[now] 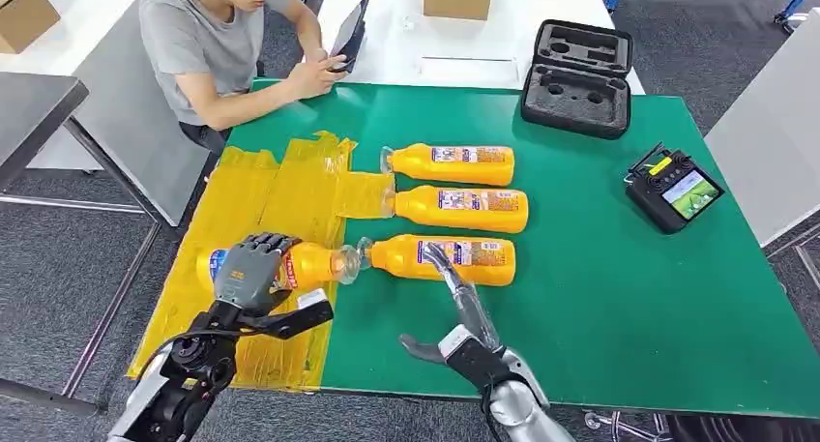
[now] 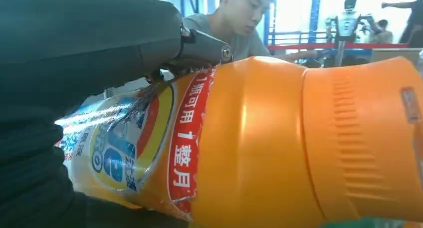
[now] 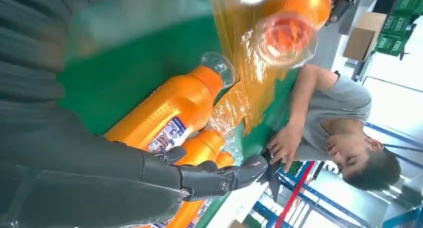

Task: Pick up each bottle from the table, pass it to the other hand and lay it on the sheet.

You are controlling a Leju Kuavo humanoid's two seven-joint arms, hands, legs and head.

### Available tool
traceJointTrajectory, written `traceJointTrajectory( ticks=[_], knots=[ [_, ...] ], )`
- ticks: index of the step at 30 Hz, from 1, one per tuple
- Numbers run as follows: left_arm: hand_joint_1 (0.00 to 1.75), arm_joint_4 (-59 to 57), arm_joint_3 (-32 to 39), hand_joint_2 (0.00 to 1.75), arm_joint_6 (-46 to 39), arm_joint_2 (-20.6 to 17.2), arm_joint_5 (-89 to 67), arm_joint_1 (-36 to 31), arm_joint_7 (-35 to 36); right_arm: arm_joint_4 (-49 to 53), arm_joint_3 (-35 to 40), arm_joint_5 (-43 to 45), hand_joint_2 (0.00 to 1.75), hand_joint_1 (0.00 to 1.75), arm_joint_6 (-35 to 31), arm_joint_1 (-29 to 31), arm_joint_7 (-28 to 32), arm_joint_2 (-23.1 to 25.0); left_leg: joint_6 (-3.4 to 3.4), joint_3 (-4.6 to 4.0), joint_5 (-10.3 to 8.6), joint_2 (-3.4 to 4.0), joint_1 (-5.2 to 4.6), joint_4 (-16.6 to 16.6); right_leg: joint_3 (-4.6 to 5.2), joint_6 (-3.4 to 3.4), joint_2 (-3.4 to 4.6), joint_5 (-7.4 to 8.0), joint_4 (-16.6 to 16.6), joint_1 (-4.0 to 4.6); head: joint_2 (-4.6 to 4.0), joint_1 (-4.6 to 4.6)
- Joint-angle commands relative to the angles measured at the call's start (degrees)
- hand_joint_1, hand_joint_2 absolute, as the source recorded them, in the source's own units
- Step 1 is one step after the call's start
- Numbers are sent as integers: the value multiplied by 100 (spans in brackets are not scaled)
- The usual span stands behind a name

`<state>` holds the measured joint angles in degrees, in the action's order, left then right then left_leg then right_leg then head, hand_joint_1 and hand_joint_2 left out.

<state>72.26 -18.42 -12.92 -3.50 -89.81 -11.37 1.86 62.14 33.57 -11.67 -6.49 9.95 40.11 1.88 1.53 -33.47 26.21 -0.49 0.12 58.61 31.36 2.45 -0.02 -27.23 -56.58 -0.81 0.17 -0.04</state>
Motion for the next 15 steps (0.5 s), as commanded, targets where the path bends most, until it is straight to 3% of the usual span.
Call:
traceJointTrajectory(
  ticks=[1,15],
  knots=[
    [164,-124,33,175,-173,-250,280,8,-537,-38,97,16,175,0,-37,51,-11,-142,-7,8,-1,12,4,-4,-7,-9,8,5,6,5,-2,0],
    [171,-280,-126,175,185,-473,476,204,-1121,-99,211,137,175,0,42,170,-11,-132,-5,9,0,12,-1,-6,-6,-6,10,2,3,-1,0,0]
  ],
)
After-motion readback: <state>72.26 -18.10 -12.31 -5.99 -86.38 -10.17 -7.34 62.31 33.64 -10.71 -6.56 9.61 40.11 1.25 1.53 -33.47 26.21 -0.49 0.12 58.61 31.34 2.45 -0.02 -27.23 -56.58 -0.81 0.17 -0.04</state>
